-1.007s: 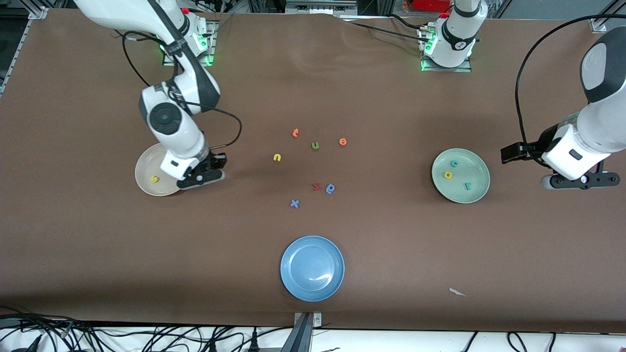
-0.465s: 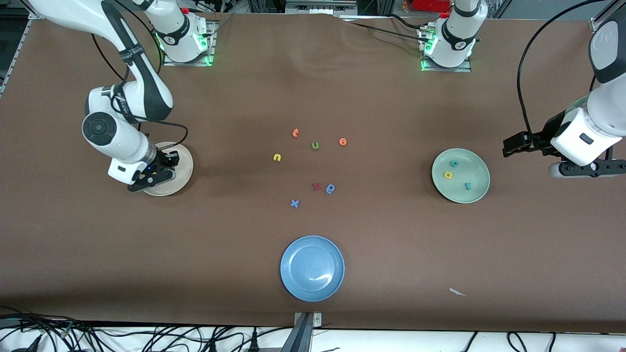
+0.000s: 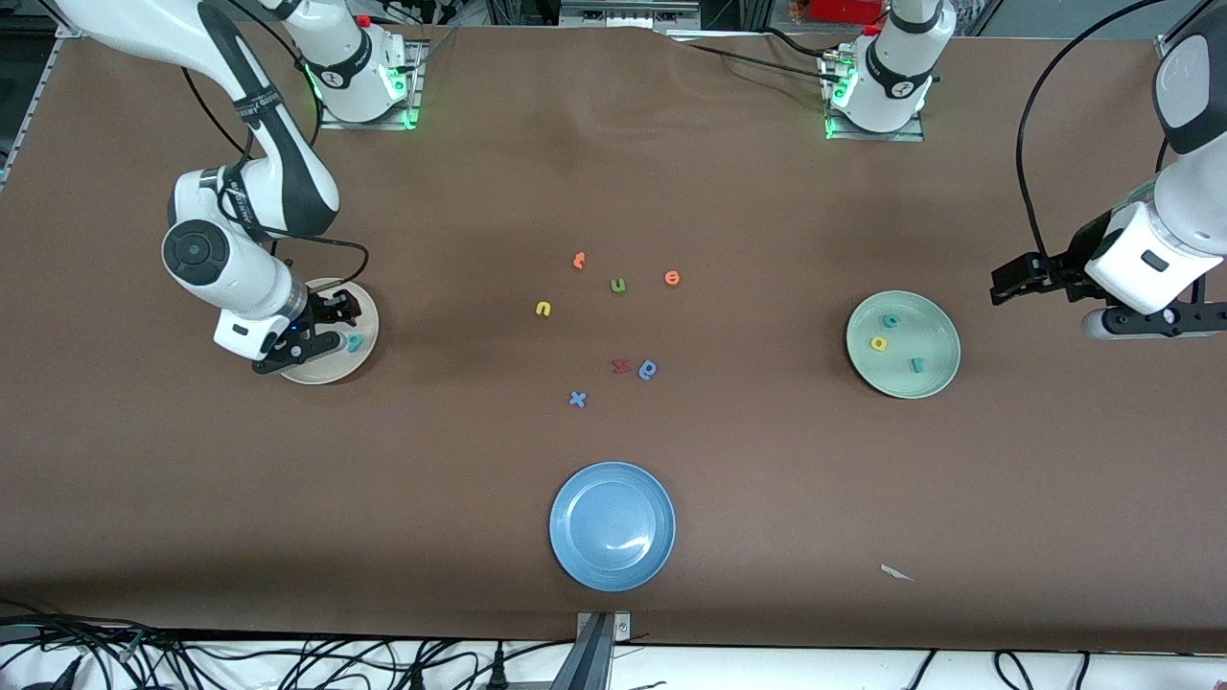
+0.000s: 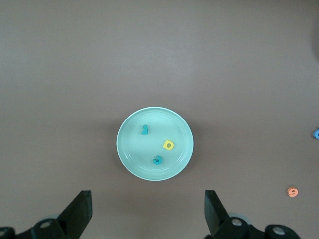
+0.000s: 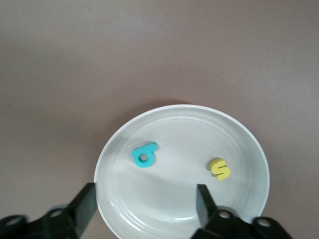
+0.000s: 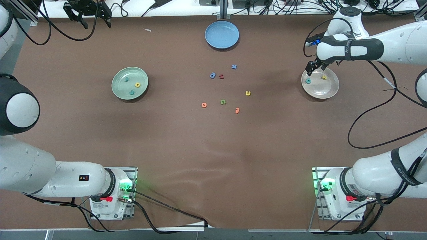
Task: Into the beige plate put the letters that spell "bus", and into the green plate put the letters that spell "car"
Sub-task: 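Retract the left gripper while the right gripper places a on white plate, then grasp the yellow u with the right gripper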
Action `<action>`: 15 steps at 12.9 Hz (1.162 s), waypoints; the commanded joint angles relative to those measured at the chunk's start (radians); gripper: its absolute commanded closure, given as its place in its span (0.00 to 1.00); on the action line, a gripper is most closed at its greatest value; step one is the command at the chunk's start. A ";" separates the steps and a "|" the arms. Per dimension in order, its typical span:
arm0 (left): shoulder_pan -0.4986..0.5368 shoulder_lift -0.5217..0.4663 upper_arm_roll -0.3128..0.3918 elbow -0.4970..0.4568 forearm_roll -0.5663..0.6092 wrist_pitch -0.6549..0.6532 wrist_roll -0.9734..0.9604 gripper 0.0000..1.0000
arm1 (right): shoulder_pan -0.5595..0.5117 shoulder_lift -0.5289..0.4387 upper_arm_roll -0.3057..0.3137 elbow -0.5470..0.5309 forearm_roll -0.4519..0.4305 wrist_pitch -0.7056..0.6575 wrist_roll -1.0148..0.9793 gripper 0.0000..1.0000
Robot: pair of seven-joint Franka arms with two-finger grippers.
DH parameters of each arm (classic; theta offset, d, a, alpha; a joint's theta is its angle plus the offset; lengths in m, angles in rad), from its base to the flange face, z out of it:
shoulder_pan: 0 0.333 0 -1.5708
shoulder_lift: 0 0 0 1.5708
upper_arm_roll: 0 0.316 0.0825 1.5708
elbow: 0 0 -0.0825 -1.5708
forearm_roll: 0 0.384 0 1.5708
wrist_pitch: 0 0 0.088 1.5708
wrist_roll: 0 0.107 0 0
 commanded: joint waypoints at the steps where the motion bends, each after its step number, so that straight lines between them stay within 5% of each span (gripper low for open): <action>1: -0.002 -0.009 0.004 -0.024 -0.014 0.017 0.033 0.01 | 0.025 0.001 0.043 0.001 0.103 0.018 0.043 0.06; 6: -0.003 -0.001 0.003 -0.023 -0.017 0.017 0.033 0.01 | 0.260 0.093 0.037 0.092 0.122 0.088 0.363 0.06; 15: -0.009 -0.001 0.000 -0.021 -0.019 0.015 0.033 0.01 | 0.573 0.234 -0.084 0.195 0.113 0.194 0.851 0.07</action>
